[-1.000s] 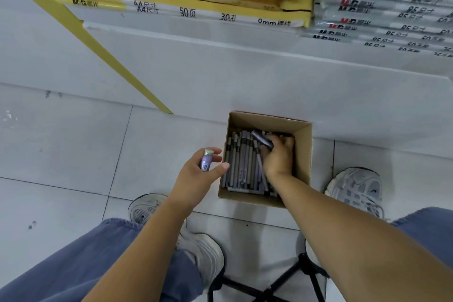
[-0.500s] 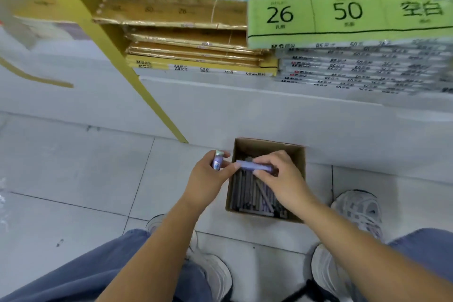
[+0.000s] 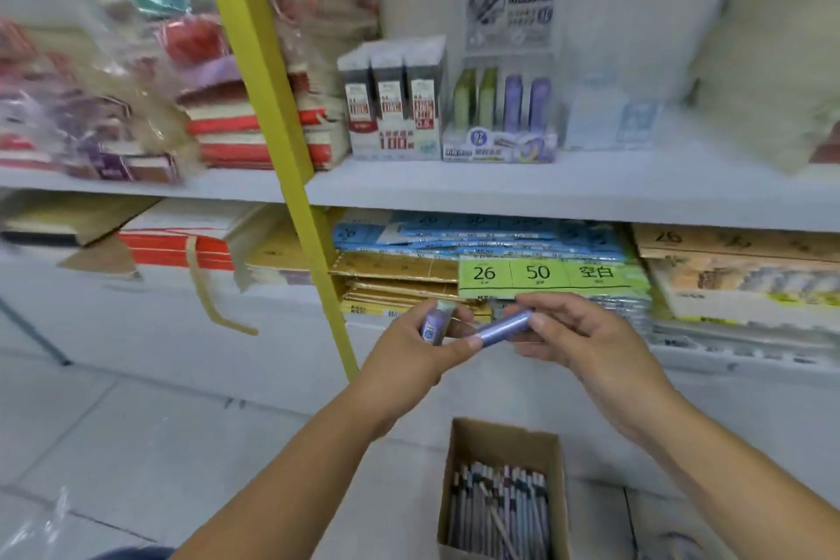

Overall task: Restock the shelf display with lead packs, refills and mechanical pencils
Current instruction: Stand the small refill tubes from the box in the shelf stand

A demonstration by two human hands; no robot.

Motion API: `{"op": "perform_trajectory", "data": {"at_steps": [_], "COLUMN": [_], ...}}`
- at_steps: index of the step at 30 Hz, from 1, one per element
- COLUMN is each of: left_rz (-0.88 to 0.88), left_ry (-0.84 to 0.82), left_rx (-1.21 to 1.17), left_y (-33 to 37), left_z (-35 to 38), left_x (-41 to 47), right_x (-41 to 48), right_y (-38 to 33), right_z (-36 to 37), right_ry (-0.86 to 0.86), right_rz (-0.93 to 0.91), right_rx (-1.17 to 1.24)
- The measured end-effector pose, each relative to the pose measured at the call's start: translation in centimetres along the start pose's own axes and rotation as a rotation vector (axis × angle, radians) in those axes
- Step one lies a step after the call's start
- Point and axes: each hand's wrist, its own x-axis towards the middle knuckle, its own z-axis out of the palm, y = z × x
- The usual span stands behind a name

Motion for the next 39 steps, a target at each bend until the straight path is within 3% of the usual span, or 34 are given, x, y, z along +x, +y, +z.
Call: {"op": "perform_trajectory", "data": {"at_steps": [4, 8, 20, 23, 27, 33, 39], "left_rz": [0.071, 0.116, 0.252, 0.298, 0.327, 0.289, 0.274], "left_ry": [0.009, 0.020, 0.132, 0.124, 0.122, 0.099, 0.063], "left_rx": [-0.048, -0.099, -0.222, -0.311, -0.373, -0.397, -0.437], "left_y": [4.3, 7.9, 13.2, 13.4, 13.9, 13.5, 13.3], "left_z": [-0.3, -0.5, -1.0, -1.4, -1.8, -1.9, -2.2], "left_x": [0.4, 1.7, 9.7, 10.7, 11.6, 12.3, 12.2], "right_x": [0.9, 2.0, 14.4, 17.6, 20.2, 21.4, 22.1], "right_y": [-4.1, -7.7, -19.2, -20.7, -21.7, -21.2, -20.9], "right_z": [0.5, 1.0, -2.7, -3.3, -3.6, -3.6, -4.5], "right_ry": [0.048, 0.083, 0.235, 0.249, 0.156, 0.011, -0.014], "right_rz": [-0.079, -0.188, -0.558, -0.618, -0.554, -0.463, -0.435], "right_rx": [0.117, 0.078, -0.596, -0.864, -1.249, -1.271, -1.353]}}
